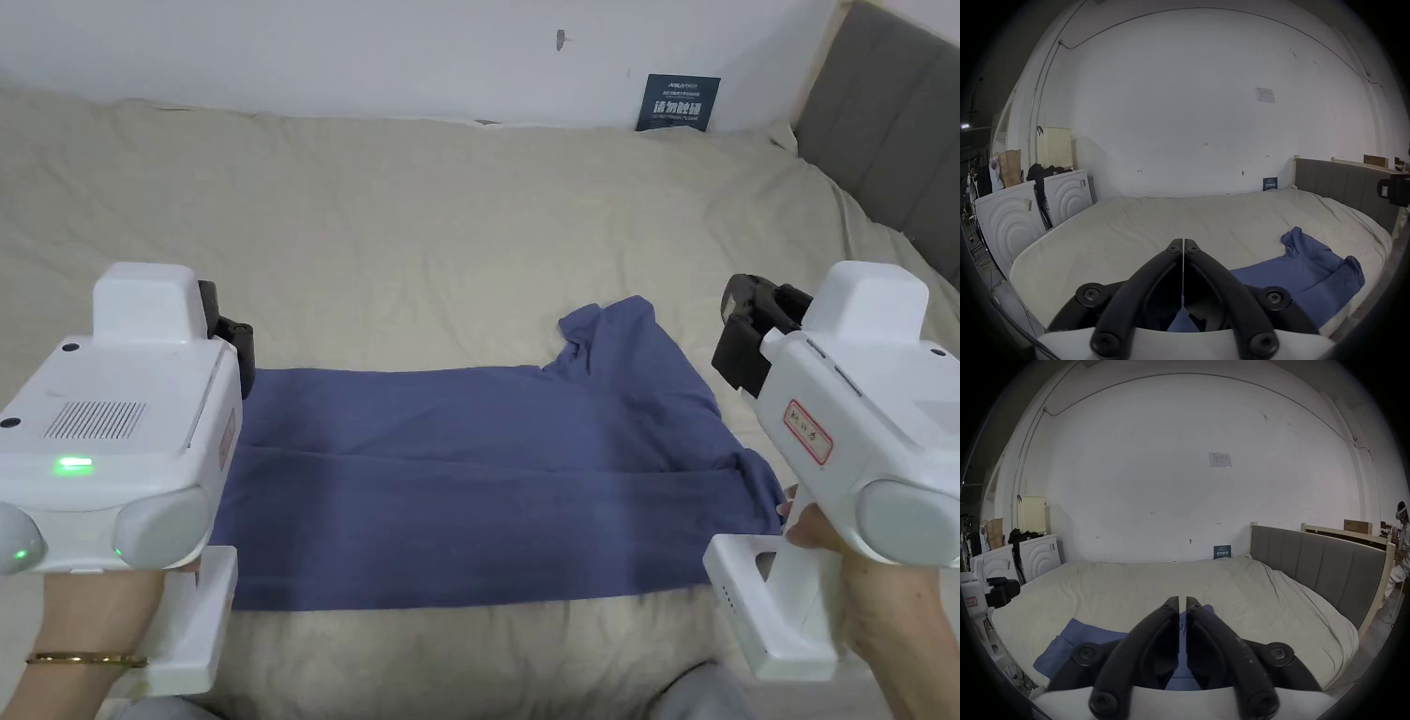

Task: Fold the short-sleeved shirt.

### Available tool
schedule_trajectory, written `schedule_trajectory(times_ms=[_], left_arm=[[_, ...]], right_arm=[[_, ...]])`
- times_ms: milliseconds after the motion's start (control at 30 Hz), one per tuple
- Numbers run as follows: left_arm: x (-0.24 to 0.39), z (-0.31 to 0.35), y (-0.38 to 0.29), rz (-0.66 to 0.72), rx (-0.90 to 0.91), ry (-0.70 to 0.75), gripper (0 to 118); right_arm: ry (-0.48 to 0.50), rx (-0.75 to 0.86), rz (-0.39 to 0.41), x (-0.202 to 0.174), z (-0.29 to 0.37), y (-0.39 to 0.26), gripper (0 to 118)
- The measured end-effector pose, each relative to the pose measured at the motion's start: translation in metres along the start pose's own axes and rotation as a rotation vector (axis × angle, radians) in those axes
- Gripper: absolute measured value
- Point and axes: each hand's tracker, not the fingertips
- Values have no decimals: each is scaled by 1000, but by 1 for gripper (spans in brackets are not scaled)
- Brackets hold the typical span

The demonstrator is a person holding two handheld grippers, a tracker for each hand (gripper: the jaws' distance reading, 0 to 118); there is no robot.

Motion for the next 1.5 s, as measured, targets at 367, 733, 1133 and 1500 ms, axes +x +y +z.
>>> schedule_trajectory(times_ms=[367,733,1133,1500], left_arm=[[-23,-92,24,47,-321,-114,59],[-61,-285,-25,48,-814,-37,118],[-66,-342,-85,96,-946,-8,31],[-83,-291,-45,140,-746,-68,0]], right_arm=[[13,-61,4,4,-22,8,1],[10,-162,0,17,-94,-5,1],[-42,-297,17,31,-145,-44,1],[-51,-460,17,64,-209,-16,2]])
